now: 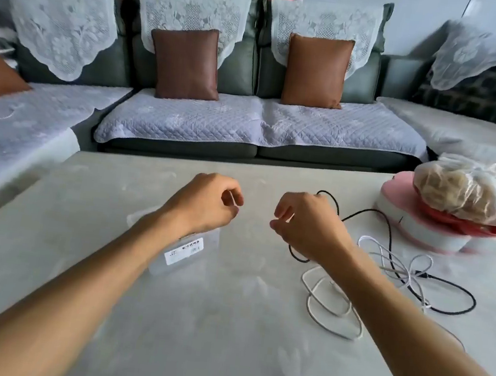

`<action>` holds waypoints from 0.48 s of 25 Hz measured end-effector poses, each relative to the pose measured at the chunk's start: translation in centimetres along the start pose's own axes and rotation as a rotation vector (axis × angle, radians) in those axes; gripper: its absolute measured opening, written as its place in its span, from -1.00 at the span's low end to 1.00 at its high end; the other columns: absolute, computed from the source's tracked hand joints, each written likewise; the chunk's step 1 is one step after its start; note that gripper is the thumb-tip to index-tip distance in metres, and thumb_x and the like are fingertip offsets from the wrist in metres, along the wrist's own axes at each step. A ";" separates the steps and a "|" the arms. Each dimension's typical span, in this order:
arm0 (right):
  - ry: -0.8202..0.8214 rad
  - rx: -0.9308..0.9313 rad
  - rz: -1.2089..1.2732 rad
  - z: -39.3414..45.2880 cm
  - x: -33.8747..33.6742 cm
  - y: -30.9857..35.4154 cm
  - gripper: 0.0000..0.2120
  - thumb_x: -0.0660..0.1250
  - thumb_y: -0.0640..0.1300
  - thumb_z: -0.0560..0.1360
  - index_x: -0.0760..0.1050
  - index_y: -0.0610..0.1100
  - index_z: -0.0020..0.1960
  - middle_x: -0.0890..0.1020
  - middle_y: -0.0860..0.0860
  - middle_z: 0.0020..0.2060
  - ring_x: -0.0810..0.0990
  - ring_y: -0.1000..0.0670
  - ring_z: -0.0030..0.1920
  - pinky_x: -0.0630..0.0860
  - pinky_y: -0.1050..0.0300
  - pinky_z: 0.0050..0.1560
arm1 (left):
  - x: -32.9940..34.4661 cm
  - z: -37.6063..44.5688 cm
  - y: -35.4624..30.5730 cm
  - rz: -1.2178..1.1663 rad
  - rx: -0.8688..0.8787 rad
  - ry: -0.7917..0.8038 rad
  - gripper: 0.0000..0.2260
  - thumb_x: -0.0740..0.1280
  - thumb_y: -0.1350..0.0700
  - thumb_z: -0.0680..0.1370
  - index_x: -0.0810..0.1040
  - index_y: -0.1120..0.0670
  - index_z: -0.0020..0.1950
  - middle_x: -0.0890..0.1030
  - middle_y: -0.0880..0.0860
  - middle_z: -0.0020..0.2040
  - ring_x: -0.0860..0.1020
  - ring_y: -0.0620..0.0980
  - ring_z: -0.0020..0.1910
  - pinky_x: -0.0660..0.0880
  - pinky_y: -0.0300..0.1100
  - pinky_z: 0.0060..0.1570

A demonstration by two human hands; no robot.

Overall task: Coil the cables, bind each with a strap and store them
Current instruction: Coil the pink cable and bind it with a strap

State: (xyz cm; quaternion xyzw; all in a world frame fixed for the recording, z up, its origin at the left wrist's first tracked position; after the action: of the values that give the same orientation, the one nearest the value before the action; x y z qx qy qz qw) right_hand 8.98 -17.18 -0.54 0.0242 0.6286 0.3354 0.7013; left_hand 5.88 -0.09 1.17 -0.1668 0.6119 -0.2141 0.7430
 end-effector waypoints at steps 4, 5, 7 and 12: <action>-0.086 0.018 0.025 -7.6 -4.3 1.5 -0.94 0.41 -0.08 0.41 0.59 -0.01 -0.11 0.61 0.11 -0.26 0.59 0.01 -0.15 0.56 0.09 -0.12 | -2.6 -7.8 -3.6 -0.049 0.061 -0.053 -0.92 0.41 0.16 0.46 0.65 -0.01 -0.11 0.65 -0.06 -0.22 0.61 -0.05 -0.21 0.56 -0.15 -0.16; -0.085 0.022 0.039 -9.3 -5.1 1.7 -0.93 0.42 -0.08 0.41 0.60 -0.02 -0.10 0.62 0.10 -0.25 0.58 0.02 -0.16 0.55 0.09 -0.11 | -3.1 -9.5 -4.5 -0.075 0.088 -0.073 -0.92 0.42 0.17 0.47 0.65 0.00 -0.11 0.65 -0.05 -0.23 0.60 -0.05 -0.23 0.54 -0.17 -0.18; -0.100 0.019 0.054 -13.1 -6.4 2.2 -0.92 0.44 -0.09 0.41 0.61 -0.05 -0.11 0.65 0.07 -0.23 0.59 0.01 -0.16 0.55 0.09 -0.09 | -3.7 -13.1 -6.2 -0.114 0.109 -0.114 -0.92 0.42 0.19 0.48 0.65 0.01 -0.13 0.64 -0.05 -0.26 0.57 -0.10 -0.31 0.49 -0.27 -0.24; -0.131 0.041 0.090 -20.5 -7.8 0.2 -0.94 0.47 -0.15 0.40 0.63 -0.10 -0.13 0.67 0.03 -0.26 0.61 0.02 -0.21 0.50 0.23 -0.18 | -1.4 -18.2 -9.1 -0.150 0.129 -0.038 -0.90 0.43 0.18 0.48 0.64 -0.02 -0.15 0.64 -0.06 -0.25 0.57 -0.12 -0.27 0.46 -0.33 -0.25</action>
State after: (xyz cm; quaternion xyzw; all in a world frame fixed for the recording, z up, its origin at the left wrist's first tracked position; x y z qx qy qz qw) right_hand -9.42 -28.94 2.02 0.0888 0.5862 0.3513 0.7246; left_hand -13.22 -6.90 3.42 -0.1680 0.5683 -0.3046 0.7456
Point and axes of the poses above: each hand's wrist, its own z-axis towards the middle knuckle, its own x-axis out of the palm, y = z × x, the point moved 6 cm from there along z, towards the middle knuckle
